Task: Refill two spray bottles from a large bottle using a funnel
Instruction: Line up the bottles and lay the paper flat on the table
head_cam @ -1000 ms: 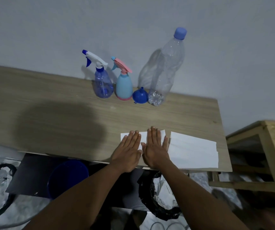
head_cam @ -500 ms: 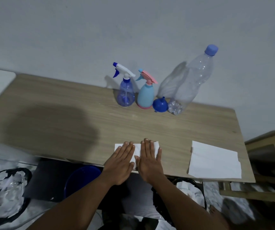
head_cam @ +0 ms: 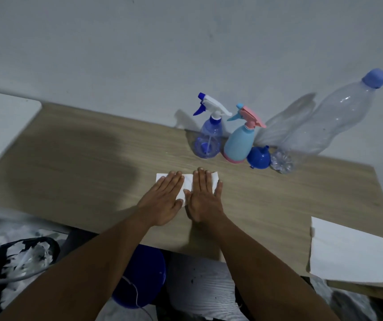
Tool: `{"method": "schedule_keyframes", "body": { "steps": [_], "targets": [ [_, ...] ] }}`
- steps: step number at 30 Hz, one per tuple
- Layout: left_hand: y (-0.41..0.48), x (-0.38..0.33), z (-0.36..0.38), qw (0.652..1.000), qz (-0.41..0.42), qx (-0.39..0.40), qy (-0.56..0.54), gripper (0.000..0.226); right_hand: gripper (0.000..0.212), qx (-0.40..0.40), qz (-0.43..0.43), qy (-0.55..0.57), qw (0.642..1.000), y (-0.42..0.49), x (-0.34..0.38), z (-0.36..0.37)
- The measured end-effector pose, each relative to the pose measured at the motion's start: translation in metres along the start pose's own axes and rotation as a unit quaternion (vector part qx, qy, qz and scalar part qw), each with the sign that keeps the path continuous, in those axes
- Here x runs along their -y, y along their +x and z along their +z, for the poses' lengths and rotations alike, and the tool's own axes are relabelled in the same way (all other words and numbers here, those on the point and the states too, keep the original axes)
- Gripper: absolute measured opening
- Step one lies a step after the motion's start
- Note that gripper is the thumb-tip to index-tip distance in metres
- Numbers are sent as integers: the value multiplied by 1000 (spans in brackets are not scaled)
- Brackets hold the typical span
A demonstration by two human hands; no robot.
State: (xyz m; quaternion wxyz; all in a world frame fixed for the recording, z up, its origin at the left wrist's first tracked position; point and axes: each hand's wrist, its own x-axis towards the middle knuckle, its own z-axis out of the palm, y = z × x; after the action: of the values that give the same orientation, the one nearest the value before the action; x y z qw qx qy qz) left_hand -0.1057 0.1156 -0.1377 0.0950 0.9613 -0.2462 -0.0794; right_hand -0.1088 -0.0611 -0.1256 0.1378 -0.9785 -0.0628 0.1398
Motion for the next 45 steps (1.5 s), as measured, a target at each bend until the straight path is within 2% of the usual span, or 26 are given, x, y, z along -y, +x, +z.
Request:
{"method": "schedule_keyframes", "body": {
  "steps": [6, 10, 15, 21, 25, 29, 34, 37, 40, 42, 45],
  "targets": [
    [24, 22, -3, 1000, 23, -17, -1, 73, 69, 13, 6, 19, 1000, 25, 4, -9],
    [16, 23, -6, 994, 9, -66, -91, 66, 65, -59, -72, 124, 988, 9, -13, -20],
    [-12, 29, -5, 988, -5, -101, -120, 57, 51, -105, -126, 110, 980, -12, -44, -19],
    [-32, 15, -6, 971, -52, -169, -159, 42, 36, -165, -132, 118, 970, -32, -47, -12],
    [-39, 5, -11, 960, -96, -181, -189, 26, 29, -174, -105, 182, 962, -39, -47, -14],
    [-41, -15, -21, 948, -134, -167, -237, 16, 28, -139, -37, 296, 944, -58, -54, -25],
    [-45, -72, -36, 882, -224, -134, -392, 10, 15, -170, 70, 425, 886, -98, -75, -30],
    [-55, -110, -32, 860, -247, -128, -427, 20, 22, -180, 97, 427, 881, -133, -101, -29],
    [-64, -154, -12, 849, -268, -107, -443, 29, 18, -158, 112, 415, 889, -178, -133, -22],
    [-70, -191, 4, 842, -268, -92, -459, 30, 17, -146, 117, 411, 892, -212, -154, -15],
    [-82, -247, 32, 835, -260, -60, -481, 27, 27, -140, 114, 387, 904, -264, -187, 1]
  ]
}}
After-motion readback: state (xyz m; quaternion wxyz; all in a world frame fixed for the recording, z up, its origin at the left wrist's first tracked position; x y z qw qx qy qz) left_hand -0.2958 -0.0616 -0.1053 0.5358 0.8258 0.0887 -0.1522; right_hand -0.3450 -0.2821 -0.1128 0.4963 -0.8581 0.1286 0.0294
